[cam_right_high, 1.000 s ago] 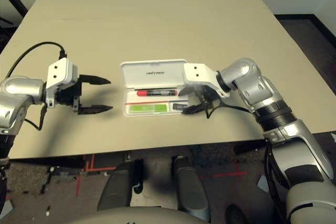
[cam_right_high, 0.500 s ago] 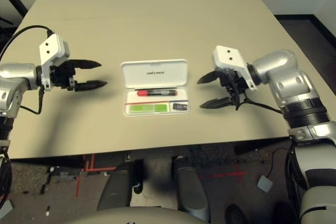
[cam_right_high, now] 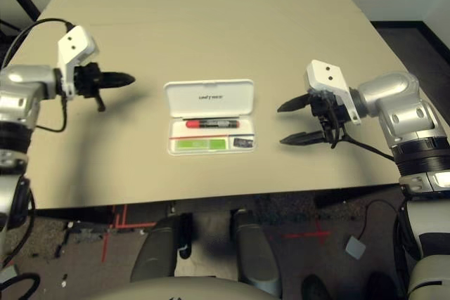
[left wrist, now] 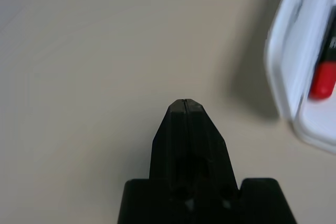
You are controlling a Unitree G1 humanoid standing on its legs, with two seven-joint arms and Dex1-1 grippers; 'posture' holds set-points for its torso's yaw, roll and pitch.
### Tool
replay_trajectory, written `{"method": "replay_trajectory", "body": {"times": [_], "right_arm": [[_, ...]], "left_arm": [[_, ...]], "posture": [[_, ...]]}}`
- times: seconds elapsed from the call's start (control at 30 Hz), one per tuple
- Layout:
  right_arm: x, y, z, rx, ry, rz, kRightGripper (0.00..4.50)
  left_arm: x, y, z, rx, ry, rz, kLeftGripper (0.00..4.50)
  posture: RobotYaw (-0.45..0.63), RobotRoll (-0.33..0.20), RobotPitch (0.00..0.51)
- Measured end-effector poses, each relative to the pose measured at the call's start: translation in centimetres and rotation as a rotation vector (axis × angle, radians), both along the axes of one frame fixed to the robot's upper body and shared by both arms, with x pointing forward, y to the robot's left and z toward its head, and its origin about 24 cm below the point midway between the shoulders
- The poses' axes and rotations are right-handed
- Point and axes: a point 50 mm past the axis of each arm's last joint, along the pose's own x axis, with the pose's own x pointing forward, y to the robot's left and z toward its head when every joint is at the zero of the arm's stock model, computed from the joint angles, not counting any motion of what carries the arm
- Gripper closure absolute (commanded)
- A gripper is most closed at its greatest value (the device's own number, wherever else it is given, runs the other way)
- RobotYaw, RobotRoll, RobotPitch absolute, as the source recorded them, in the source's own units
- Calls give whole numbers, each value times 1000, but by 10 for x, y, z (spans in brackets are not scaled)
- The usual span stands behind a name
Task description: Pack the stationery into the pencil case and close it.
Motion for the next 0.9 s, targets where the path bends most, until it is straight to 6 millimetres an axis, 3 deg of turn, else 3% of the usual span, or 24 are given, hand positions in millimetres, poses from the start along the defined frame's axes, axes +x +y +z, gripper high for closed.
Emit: {"method": "replay_trajectory", "body": {"times": [0.3,0.9], "right_arm": [[-8,-6,4,33,20,-4,0],[-11,-5,5,40,20,-15,0]], "left_arm": [[15,-45,2,-25,-13,-102,4470],[-1,-70,7,159,-28,-362,4470]], "posture": [[-89,0,188],[-65,0,185]]}}
